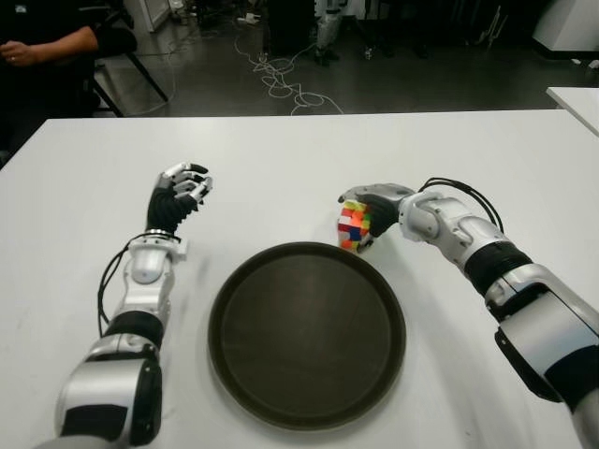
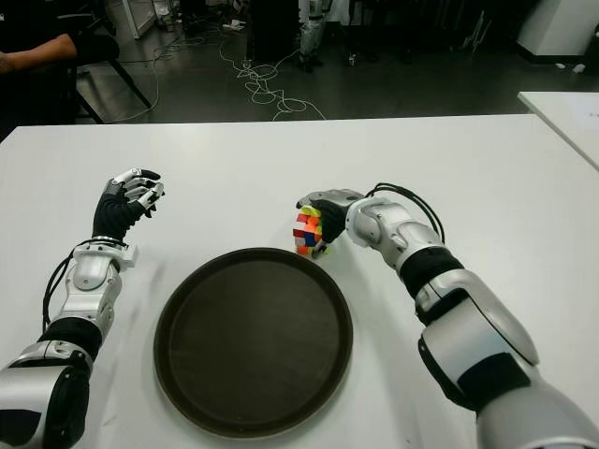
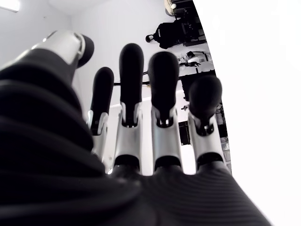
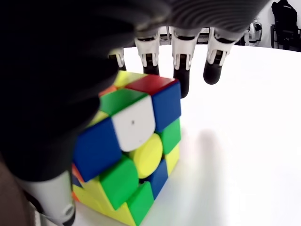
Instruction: Pick up the Rubik's Cube and put it in the plate
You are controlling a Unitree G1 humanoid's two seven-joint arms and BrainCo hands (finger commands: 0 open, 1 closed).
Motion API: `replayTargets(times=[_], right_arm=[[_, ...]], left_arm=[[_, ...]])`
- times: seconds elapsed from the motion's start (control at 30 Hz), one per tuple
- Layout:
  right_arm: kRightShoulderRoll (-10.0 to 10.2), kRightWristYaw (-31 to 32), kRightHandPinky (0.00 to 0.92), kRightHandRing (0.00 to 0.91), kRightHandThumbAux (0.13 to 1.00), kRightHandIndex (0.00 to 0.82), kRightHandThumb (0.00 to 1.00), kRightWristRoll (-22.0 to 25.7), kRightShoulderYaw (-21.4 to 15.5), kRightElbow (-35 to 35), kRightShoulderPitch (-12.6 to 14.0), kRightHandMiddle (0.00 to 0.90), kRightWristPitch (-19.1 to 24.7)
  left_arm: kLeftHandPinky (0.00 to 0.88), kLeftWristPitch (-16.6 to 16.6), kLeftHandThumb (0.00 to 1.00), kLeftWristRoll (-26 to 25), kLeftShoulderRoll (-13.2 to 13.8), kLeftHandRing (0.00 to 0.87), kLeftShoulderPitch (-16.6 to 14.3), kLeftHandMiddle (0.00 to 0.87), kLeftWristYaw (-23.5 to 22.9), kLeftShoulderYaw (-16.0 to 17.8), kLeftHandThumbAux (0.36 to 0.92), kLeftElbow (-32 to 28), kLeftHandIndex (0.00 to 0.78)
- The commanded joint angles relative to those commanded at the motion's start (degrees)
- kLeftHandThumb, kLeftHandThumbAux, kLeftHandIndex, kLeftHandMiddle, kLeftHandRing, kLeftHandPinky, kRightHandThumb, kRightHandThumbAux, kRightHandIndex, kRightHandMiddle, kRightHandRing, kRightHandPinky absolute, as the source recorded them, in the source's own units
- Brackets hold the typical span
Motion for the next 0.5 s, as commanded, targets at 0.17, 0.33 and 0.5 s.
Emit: replayTargets(times=[0.17,0.33,0.5], right_arm=[[0.0,-0.3,0.130,0.126,0.758,0.096,0.000,0.0,0.1,0.6,-0.2,0.114,-0.1],[0.1,-0.6,0.125,0.123,0.765,0.099,0.000,-0.1,0.3,1.2,-0.4,0.111,-0.2],[0.2,-0.7,0.126,0.118,0.774,0.099,0.000,-0.1,0.3,1.6,-0.6,0.103,-0.1]], left_arm=[[0.682,-0.4,0.838,0.9,0.2,0.660,0.0,0.553,0.8,-0.5,0.671,0.1,0.403],[0.684,-0.5,0.838,1.2,0.5,0.656,0.0,0.548,0.7,-0.8,0.672,0.2,0.399],[0.688,-0.7,0.839,1.1,0.5,0.659,0.0,0.555,0.6,-0.9,0.671,0.3,0.400]])
